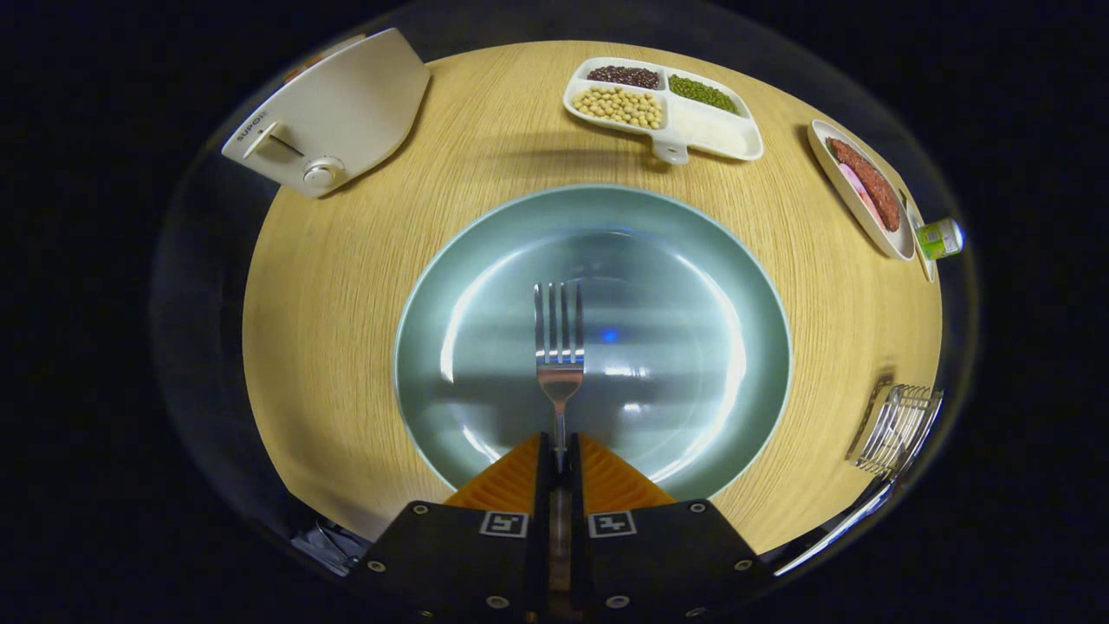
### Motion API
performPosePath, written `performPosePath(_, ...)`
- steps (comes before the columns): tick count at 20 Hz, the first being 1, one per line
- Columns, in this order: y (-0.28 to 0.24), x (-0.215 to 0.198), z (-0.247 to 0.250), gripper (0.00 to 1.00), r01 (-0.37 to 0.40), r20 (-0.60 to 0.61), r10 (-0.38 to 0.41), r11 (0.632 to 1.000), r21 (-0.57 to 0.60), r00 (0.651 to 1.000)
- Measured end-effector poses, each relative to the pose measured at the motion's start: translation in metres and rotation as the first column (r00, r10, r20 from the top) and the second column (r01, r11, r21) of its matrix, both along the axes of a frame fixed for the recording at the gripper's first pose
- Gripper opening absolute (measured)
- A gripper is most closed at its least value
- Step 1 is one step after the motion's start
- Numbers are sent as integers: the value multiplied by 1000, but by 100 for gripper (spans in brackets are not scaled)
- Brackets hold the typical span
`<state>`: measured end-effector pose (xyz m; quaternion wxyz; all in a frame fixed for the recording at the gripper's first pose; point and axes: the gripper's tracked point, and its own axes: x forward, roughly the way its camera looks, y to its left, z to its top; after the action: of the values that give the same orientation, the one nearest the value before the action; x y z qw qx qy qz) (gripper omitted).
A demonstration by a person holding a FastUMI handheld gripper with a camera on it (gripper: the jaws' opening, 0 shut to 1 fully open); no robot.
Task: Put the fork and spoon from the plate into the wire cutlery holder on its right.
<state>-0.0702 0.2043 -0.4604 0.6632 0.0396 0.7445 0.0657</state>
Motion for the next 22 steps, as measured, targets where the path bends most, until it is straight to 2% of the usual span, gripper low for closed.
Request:
performPosePath(3,1,2,2,4,36,11,-37,999,37,999)
performPosePath(8,-9,11,14,3,64,84,-68,997,49,994)
performPosePath(11,-17,19,29,3,109,128,-117,992,71,985)
performPosePath(19,-76,21,81,3,226,224,-249,966,122,942)
performPosePath(22,-115,14,95,3,253,257,-275,960,116,926)
